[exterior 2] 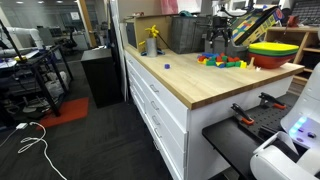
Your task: Move one blue block to the left.
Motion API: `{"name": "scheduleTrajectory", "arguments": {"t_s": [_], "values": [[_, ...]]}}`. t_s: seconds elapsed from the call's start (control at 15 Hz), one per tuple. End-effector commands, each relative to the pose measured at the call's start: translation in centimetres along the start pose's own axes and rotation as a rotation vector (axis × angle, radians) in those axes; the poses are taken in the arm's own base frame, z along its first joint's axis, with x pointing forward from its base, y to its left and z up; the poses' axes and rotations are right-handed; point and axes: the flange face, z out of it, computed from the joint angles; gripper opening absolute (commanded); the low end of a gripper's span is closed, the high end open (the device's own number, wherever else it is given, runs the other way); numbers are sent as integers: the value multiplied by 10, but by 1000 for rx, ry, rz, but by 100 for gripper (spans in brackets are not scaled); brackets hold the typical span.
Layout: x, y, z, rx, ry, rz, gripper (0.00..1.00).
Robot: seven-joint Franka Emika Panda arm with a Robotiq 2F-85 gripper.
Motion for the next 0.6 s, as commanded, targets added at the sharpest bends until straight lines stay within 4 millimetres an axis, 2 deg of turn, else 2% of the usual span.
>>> {"name": "scheduleTrajectory", "arguments": {"t_s": [0.0,0.53], "values": [[-41,24,-8,-6,62,-41,100],[-106,52,-25,16,98,-50,100]]}}
